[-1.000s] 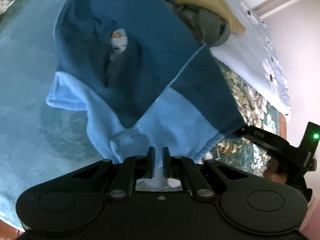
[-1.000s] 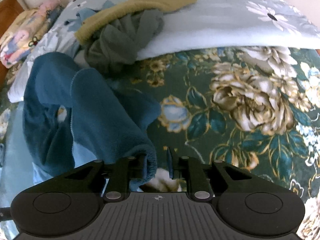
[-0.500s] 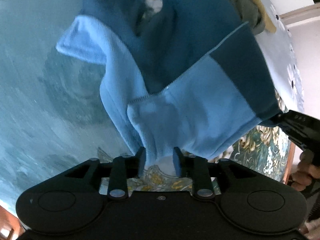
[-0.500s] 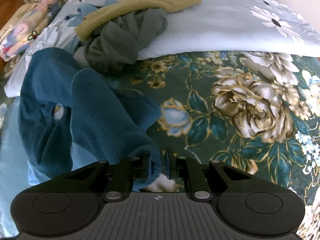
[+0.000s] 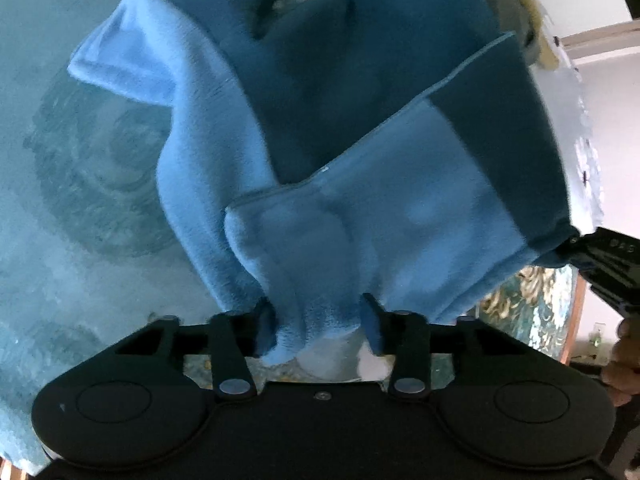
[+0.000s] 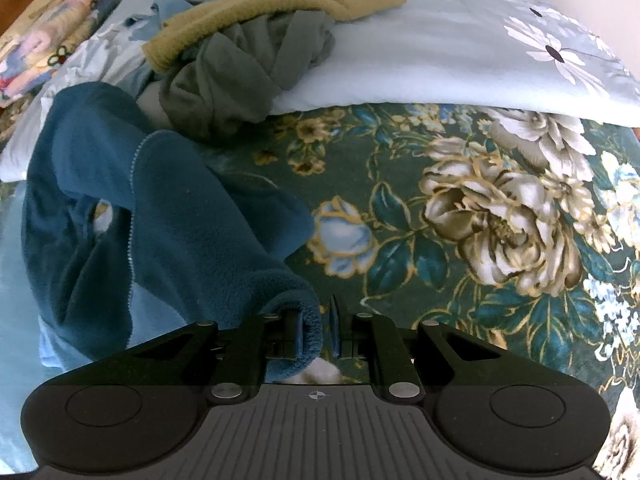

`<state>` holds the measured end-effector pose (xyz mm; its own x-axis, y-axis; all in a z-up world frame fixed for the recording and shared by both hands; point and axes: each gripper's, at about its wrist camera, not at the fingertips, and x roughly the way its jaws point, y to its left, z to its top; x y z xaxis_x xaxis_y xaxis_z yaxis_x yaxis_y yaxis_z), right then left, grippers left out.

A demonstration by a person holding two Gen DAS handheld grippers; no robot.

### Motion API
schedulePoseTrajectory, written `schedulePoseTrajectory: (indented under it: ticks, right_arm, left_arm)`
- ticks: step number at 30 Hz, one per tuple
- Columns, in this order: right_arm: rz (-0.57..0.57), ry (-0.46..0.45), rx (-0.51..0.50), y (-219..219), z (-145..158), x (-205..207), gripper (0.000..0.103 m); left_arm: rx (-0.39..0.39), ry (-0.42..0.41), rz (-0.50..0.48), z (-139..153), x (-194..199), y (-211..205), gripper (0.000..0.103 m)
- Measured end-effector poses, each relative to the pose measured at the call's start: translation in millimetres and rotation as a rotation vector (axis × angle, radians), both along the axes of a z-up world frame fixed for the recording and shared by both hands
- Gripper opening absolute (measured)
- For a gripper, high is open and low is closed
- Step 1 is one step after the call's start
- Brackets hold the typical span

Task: Fold clothes
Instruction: 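Lift the blue fleece jacket off the pile with both grippers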

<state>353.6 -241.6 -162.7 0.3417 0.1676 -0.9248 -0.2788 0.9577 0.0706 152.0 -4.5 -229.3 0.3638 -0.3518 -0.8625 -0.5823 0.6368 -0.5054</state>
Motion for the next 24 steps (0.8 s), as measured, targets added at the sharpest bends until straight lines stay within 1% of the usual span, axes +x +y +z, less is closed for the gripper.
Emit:
schedulePoseTrajectory:
  ticks: [2, 3, 4, 9, 16, 19, 21, 24]
  right_arm:
    - [-0.004, 0.005, -0.006, 2, -1, 0, 0.011]
    - [-0.005, 0.008, -0.010, 3, 0, 0, 0.011]
    - [-0.004, 0.009, -0.014, 5, 0, 0, 0.011]
    - [0.054, 0.008, -0.028, 17, 7, -5, 0.008]
    - [0.193, 0.039, -0.003, 49, 21, -34, 0.006]
    - [0.269, 0.056, 0.018, 74, 28, -54, 0.006]
    - [0.337, 0.074, 0.036, 96, 32, -70, 0.006]
    - [0.445, 0.102, 0.062, 134, 36, -98, 0.007]
  left_arm:
    - [-0.005, -0.015, 0.001, 6, 2, 2, 0.017]
    - [-0.009, -0.023, 0.005, 9, 3, 3, 0.008]
    - [-0.006, -0.033, 0.008, 14, 4, 5, 0.007]
    - [0.045, -0.113, 0.040, 44, -1, 22, 0.004]
    - [0.119, -0.218, 0.188, 87, -28, 83, 0.003]
    - [0.162, -0.258, 0.263, 110, -46, 118, 0.003]
    - [0.191, -0.280, 0.304, 121, -60, 140, 0.003]
    - [0.254, -0.301, 0.346, 135, -73, 169, 0.003]
